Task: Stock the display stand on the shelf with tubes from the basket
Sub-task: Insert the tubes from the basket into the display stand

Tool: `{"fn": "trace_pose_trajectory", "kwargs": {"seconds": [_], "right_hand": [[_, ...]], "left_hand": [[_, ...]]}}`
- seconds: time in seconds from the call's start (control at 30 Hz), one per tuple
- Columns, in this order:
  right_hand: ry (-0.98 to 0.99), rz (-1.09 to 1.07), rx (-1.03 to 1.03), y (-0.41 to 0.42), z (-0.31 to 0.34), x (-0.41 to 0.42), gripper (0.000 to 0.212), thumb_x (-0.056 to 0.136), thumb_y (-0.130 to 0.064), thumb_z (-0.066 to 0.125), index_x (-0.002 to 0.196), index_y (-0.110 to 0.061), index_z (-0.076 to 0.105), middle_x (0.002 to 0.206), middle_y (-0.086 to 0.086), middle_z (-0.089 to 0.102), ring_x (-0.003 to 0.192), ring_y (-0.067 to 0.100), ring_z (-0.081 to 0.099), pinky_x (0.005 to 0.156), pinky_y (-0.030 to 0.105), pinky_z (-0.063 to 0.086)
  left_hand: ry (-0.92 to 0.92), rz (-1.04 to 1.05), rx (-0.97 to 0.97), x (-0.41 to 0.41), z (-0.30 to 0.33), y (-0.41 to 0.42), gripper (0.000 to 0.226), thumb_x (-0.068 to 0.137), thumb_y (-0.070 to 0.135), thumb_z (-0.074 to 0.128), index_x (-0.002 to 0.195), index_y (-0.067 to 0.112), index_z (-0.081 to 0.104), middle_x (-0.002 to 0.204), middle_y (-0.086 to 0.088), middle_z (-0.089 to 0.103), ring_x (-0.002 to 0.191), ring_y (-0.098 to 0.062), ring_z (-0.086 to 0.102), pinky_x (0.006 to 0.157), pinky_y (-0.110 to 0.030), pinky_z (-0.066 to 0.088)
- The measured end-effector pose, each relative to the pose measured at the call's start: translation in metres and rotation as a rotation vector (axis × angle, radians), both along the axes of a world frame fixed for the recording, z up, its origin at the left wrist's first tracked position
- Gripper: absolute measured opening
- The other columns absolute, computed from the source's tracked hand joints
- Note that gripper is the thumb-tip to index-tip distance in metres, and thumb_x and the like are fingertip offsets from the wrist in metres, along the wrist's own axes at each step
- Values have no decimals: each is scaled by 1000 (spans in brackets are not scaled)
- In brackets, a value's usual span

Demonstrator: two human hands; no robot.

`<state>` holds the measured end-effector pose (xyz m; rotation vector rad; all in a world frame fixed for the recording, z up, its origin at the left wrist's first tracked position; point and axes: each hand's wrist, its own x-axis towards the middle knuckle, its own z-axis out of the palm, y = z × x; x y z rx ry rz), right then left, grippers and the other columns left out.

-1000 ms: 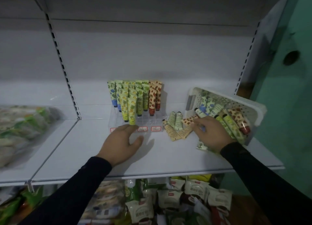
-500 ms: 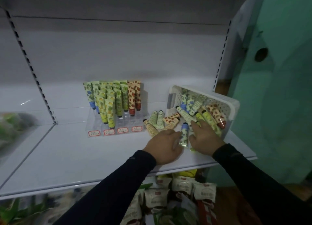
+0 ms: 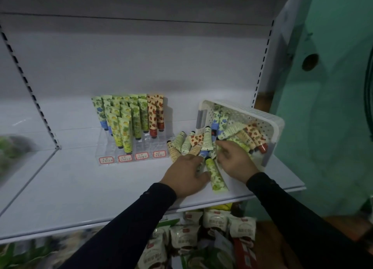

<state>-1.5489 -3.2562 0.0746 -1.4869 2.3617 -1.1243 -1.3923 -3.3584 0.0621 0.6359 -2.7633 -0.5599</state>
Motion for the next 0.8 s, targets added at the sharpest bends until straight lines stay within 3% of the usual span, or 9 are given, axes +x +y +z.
{"fn": "trace_pose_trajectory", "kwargs": {"seconds": [0.07, 0.13, 0.2, 0.27, 0.37, 0.5, 0.67, 0.8], "right_hand": [[120, -49, -34, 3, -4, -1, 46, 94, -26, 57, 135, -4, 53, 138, 15, 48, 129, 27, 46, 111, 34, 35], [255, -116, 1, 2, -10, -2, 64, 87, -47, 53, 136, -6, 52, 139, 20, 45, 131, 32, 42, 111, 40, 34], [274, -177, 126, -1, -13, -3, 85, 76, -67, 36, 142, -13, 45, 143, 22, 41, 136, 35, 36, 112, 46, 32], [222, -187, 222, -4, -14, -3, 92, 72, -74, 29, 144, -17, 42, 144, 20, 40, 137, 34, 34, 111, 45, 31], [140, -150, 236, -5, -9, -2, 72, 89, -57, 49, 147, -16, 36, 152, 17, 31, 142, 30, 27, 116, 39, 26], [73, -105, 161, -2, -7, 0, 66, 91, -43, 60, 146, -13, 39, 152, 13, 35, 141, 24, 29, 115, 32, 26], [30, -100, 186, -1, 2, 0, 69, 87, -31, 67, 146, -10, 39, 149, 13, 37, 137, 25, 33, 109, 28, 28], [43, -101, 217, -3, 9, -3, 69, 83, -27, 70, 143, -8, 42, 141, 15, 44, 130, 27, 41, 102, 28, 36]], "left_hand": [[48, 31, -17, -1, 1, 0, 70, 74, 67, 32, 112, 15, 61, 107, -7, 60, 107, -27, 51, 87, -33, 43], [46, 42, -73, -3, 0, -1, 80, 72, 72, 28, 123, 18, 59, 120, -7, 59, 116, -29, 48, 96, -34, 39], [-47, 72, -99, -2, 1, 2, 88, 75, 78, 28, 144, 26, 42, 146, -7, 44, 136, -29, 33, 113, -39, 26], [-142, 100, -71, -1, 2, 6, 84, 85, 77, 34, 154, 31, 23, 160, -5, 23, 147, -28, 14, 118, -44, 10], [-164, 104, -61, 1, 5, 11, 81, 89, 74, 36, 155, 33, 14, 163, -3, 14, 150, -27, 6, 118, -45, 4], [-185, 108, -53, 2, 6, 8, 80, 89, 73, 38, 155, 33, 16, 163, -3, 15, 149, -26, 7, 118, -46, 6], [-165, 157, -17, -4, 14, 18, 95, 74, 86, 32, 147, 25, 36, 152, -8, 36, 140, -31, 30, 111, -50, 21], [-190, 188, -132, -13, 13, 37, 96, 74, 85, 44, 142, 17, 39, 141, -10, 43, 130, -33, 37, 103, -48, 29]]}}
